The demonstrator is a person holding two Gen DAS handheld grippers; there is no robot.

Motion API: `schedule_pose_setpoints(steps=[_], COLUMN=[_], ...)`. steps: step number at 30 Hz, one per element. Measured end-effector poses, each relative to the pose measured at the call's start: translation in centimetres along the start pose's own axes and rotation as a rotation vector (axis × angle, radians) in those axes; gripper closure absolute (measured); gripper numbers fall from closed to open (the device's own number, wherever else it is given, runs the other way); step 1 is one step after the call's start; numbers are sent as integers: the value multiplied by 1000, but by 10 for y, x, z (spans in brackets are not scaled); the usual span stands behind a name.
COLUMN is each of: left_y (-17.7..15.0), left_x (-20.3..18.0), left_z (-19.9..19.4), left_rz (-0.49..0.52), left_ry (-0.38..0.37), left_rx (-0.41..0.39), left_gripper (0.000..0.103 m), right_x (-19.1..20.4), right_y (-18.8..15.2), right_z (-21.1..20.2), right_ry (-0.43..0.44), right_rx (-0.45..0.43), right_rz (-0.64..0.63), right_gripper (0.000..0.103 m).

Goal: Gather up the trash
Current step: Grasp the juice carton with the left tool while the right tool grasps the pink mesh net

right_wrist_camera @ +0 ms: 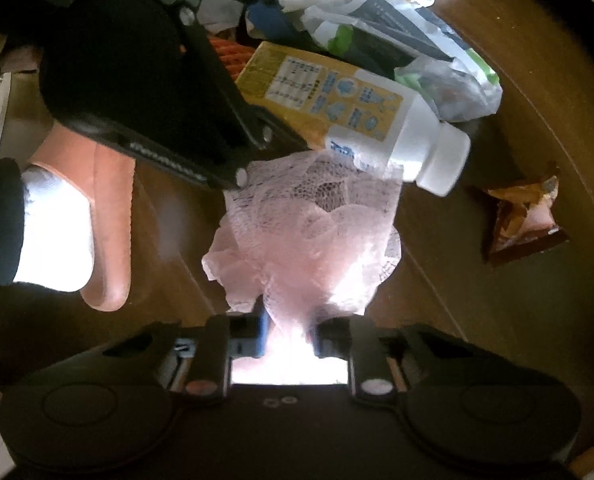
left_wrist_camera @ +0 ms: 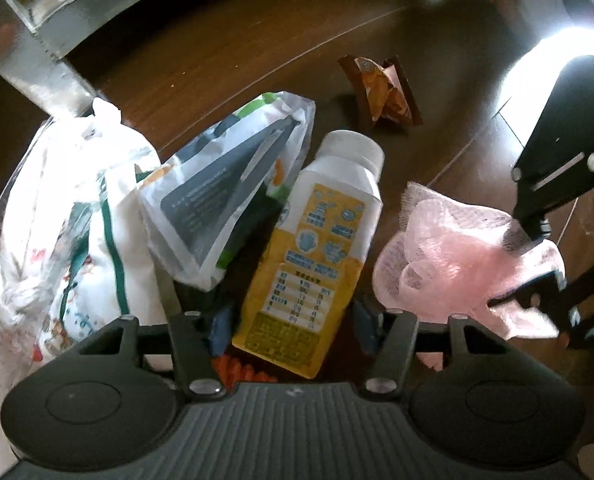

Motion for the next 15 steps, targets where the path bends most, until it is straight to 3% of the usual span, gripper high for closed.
schedule_pose_setpoints(steps=[3,7,15], left_y=[-9,-16,-18], left_x=[6,16,32], left_z=[-7,-31,-96], left_rz=[15,-10,15], left_ry=[35,20,64], left_rx=[34,38,31], left_gripper=[48,51,54], right_x=[0,3,24], right_y=[-3,-7,-4], right_z=[-13,-35,-84], right_ry=[-6,-32,-129], right_rx=[6,-12,-122], right_rz=[3,19,64], right_gripper=[94,97,99])
Point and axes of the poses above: each gripper's, at about its wrist camera, not at the fingertips, and z roughly the way its jaws point, x to its left, y to its top, the point moved 10 cm from there along z, roughly the way its jaws point, and after that the axes turned 4 degrees about y, right-handed, at the moved point
